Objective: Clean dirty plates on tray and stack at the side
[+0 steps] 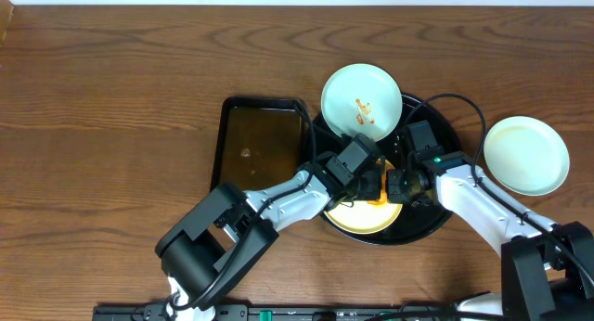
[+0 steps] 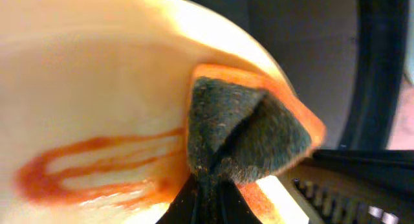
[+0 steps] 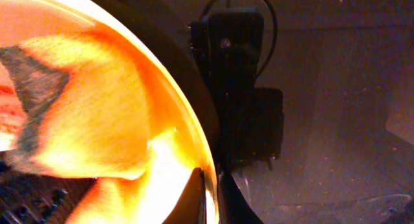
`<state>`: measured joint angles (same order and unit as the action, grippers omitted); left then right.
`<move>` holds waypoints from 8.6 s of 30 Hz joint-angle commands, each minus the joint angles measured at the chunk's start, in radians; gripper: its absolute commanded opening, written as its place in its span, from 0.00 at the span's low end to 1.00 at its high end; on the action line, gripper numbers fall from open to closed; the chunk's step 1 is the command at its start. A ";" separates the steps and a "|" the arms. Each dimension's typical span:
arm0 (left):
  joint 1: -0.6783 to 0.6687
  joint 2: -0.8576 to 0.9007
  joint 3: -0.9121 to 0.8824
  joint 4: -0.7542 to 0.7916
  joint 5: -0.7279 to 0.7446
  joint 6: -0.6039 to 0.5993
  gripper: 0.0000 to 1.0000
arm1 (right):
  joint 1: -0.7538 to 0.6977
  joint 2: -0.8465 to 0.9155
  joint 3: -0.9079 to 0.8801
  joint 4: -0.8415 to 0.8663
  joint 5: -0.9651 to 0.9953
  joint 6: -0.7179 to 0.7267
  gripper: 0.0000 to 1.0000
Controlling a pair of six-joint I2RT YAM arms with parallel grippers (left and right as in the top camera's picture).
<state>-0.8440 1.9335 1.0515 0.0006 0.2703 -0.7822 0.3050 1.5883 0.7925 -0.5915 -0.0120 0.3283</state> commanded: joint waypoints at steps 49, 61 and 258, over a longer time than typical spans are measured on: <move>0.251 -0.399 -0.009 -0.576 -0.447 0.266 0.08 | -0.016 0.020 -0.105 0.011 -0.209 0.090 0.01; 0.251 -0.399 -0.009 -0.592 -0.447 0.266 0.08 | -0.037 0.020 -0.111 0.156 -0.427 0.000 0.01; 0.396 -0.398 -0.009 -0.618 -0.447 0.292 0.08 | -0.277 0.627 0.876 0.039 -0.426 -0.546 0.44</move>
<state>-0.4534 1.5482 1.0466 -0.6197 -0.1612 -0.4969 0.0162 2.1845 1.6501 -0.5556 -0.3954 -0.2268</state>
